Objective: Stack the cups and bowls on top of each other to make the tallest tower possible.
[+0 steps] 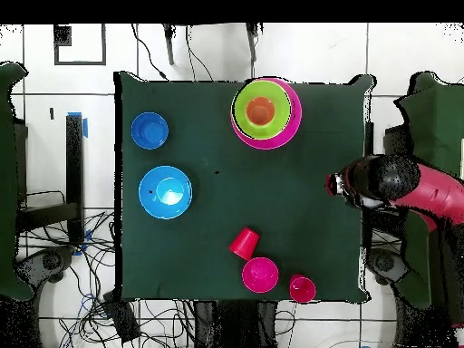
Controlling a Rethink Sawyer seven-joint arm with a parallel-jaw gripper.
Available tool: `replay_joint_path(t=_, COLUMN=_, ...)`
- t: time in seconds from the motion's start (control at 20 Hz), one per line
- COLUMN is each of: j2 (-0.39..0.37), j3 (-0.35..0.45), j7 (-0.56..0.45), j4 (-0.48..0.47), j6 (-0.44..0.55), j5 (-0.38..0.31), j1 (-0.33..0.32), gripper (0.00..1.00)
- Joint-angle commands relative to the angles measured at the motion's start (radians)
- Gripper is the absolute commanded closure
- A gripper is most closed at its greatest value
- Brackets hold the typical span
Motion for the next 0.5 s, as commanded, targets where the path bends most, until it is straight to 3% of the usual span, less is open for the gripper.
replay_joint_path(t=0.05, j2=-0.009, j3=0.031, j7=0.049, j4=0.112, j6=-0.026, j5=0.027, j1=0.052, gripper=0.0)
replay_joint_path(t=0.5, j2=-0.04, j3=-0.006, j7=0.169, j4=0.185, j6=-0.103, j5=0.051, j1=0.119, gripper=0.0)
